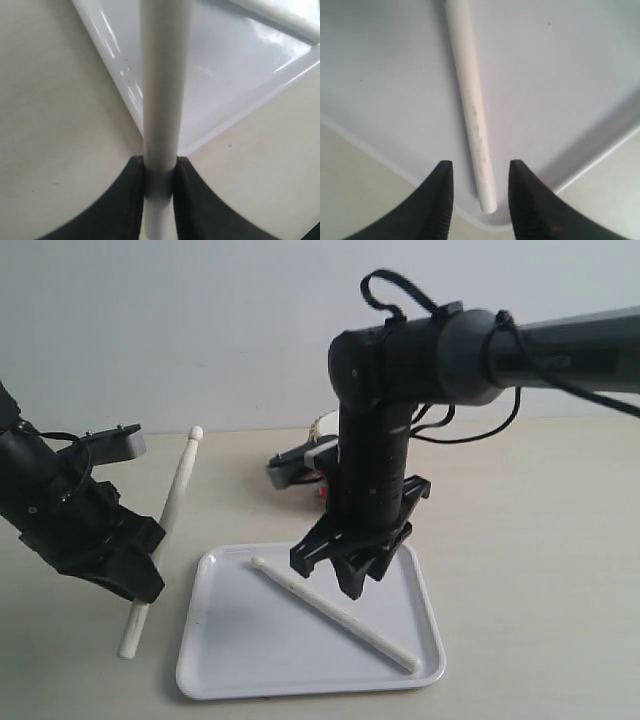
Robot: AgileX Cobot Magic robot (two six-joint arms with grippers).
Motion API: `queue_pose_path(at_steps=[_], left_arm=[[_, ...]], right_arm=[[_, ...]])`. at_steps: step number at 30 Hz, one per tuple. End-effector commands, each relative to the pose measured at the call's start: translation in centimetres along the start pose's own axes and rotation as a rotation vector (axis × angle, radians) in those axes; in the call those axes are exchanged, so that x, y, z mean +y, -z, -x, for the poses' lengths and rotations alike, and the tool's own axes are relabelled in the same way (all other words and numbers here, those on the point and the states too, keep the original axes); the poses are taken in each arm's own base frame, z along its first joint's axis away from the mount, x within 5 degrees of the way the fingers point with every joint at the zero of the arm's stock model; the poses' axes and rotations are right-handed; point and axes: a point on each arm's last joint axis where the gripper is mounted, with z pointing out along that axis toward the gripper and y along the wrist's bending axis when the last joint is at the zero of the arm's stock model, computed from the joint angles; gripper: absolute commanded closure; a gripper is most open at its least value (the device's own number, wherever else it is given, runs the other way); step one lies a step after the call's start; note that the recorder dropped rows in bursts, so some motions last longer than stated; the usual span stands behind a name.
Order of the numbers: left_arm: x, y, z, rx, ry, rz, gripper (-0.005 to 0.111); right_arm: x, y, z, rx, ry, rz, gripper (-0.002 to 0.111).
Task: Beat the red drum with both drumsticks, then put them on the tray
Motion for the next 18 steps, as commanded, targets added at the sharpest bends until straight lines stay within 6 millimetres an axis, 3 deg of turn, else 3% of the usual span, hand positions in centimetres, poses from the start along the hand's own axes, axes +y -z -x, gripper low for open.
queue_pose_path(at_steps=[1, 6, 11, 18], left_arm=[[-0.6, 0.0, -0.1, -0.033, 0.043, -0.066, 0.107], [-1.7, -1.7, -2.4, 0.032, 0.026, -0.255, 0.107], [-1.7, -2.2, -4.9, 0.131, 0.048, -0.24, 0.107], [-5.2, -1.3, -5.9, -0.091, 0.02, -0.439, 0.107]], right_arm=[[0.5, 4.2, -1.1, -0.101, -0.003, -0.011, 0.071], [1.0, 6.3, -4.6, -0.145, -0.007, -0.016, 0.071], [1.7, 7.8, -8.8, -0.231, -0.01, -0.023, 0.071], [3.9, 6.6, -11.9, -0.505, -0.086, 0.204, 0.071]])
